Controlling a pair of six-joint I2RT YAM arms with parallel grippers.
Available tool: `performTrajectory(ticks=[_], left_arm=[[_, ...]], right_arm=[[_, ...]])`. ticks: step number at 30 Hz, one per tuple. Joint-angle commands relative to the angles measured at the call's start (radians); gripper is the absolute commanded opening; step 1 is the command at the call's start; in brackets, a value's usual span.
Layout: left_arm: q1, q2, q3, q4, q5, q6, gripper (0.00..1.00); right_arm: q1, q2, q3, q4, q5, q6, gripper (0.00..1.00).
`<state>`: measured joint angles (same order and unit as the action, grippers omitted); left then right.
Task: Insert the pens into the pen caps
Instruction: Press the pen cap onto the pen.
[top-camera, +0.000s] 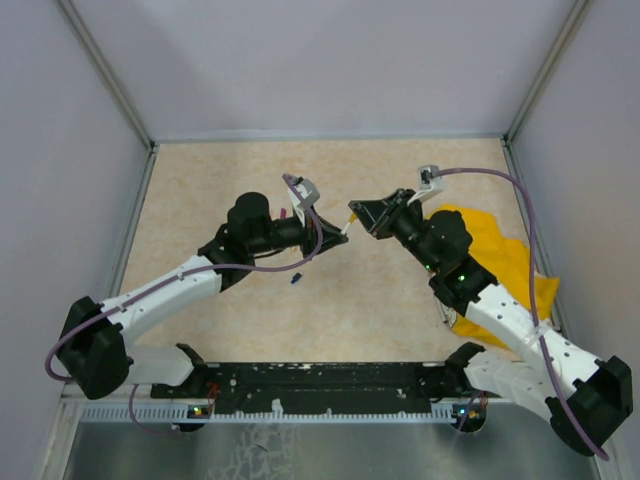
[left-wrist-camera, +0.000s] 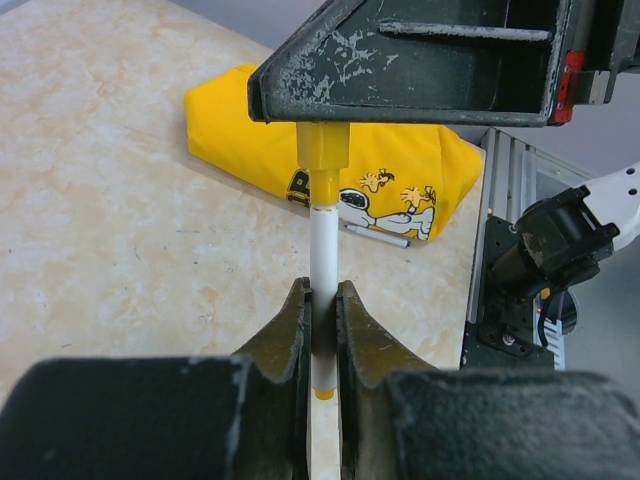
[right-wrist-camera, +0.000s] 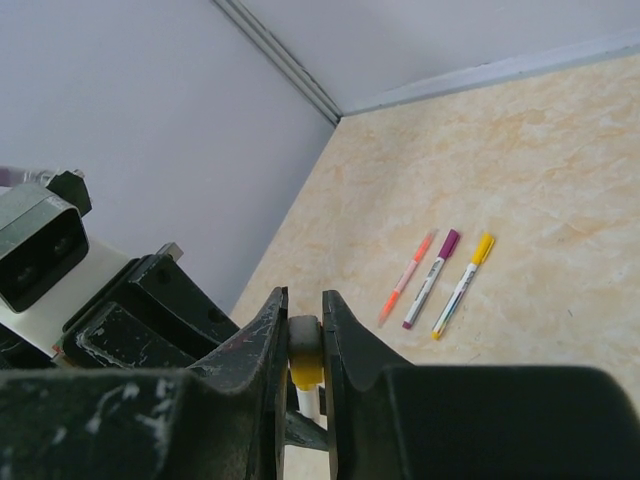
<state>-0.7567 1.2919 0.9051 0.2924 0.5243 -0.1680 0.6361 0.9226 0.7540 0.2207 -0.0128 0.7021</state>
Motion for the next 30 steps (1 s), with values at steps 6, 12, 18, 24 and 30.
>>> performTrajectory(ticks=[6,12,18,24,30], left_arm=[[-0.003,-0.034,0.016,0.052,-0.013,-0.030,0.00],[-0.003,-0.053,0.056,0.069,-0.042,-0.048,0.00],[-0.003,-0.081,0.117,0.058,-0.070,-0.044,0.00],[-0.004,-0.097,0.159,0.079,-0.108,-0.032,0.00],[-0.004,-0.093,0.192,0.104,-0.135,-0.031,0.00]], right_arm=[[-0.004,-0.007,-0.074,0.090,-0.090,0.031,0.00],[0.039,0.004,-0.116,0.075,-0.109,0.048,0.00],[0.113,0.016,-0.145,0.038,-0.105,0.056,0.00],[0.162,0.012,-0.196,0.054,-0.132,0.101,0.00],[0.239,0.018,-0.261,0.087,-0.124,0.145,0.00]])
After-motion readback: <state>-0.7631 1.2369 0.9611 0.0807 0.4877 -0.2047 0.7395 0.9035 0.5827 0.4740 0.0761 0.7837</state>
